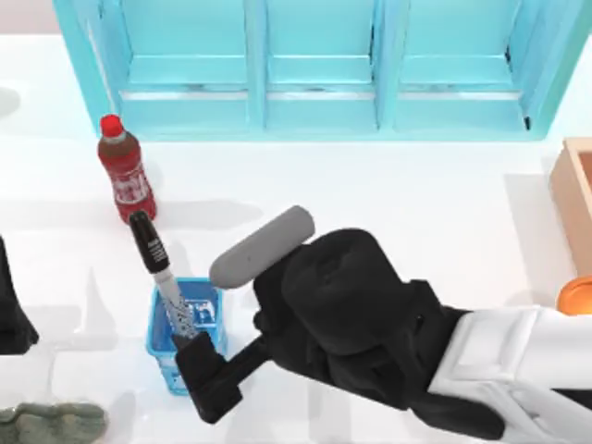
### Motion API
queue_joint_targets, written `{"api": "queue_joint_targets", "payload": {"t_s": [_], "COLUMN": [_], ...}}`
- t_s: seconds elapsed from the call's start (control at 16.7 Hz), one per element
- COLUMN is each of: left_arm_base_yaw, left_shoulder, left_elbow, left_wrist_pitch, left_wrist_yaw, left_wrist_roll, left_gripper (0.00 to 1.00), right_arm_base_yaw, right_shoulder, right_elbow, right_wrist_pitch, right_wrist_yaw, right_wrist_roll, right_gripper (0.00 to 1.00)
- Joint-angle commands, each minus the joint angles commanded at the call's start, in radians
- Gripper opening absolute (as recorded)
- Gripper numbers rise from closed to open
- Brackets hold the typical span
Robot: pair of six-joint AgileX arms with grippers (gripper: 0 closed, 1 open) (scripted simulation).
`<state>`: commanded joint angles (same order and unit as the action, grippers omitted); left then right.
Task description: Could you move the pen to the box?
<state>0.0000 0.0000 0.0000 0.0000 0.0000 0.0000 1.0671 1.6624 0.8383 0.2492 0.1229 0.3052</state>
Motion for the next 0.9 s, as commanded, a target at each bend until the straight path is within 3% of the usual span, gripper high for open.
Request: {"api": "queue_joint_targets", "payload": {"t_s": [0.42, 0.9], "left_arm_base_yaw": [0.000, 0.000], "left_shoulder": [0.000, 0.000], "left_elbow": [0.000, 0.000], "left_wrist_pitch": [0.000, 0.000], "left_wrist_yaw": [0.000, 0.000], "left_wrist_roll": [0.000, 0.000], "left_gripper": [1.00, 1.00], "right_arm_base_yaw": [-0.005, -0.030], "right_shoulder": [0.037, 0.385], "right_elbow": [0.029, 0.272], "right_wrist_pitch": [0.012, 0.112], "right_wrist_yaw": [-0.003, -0.019], "right_wrist_roll": [-0.002, -0.015], "right_gripper": [1.00, 1.00]}}
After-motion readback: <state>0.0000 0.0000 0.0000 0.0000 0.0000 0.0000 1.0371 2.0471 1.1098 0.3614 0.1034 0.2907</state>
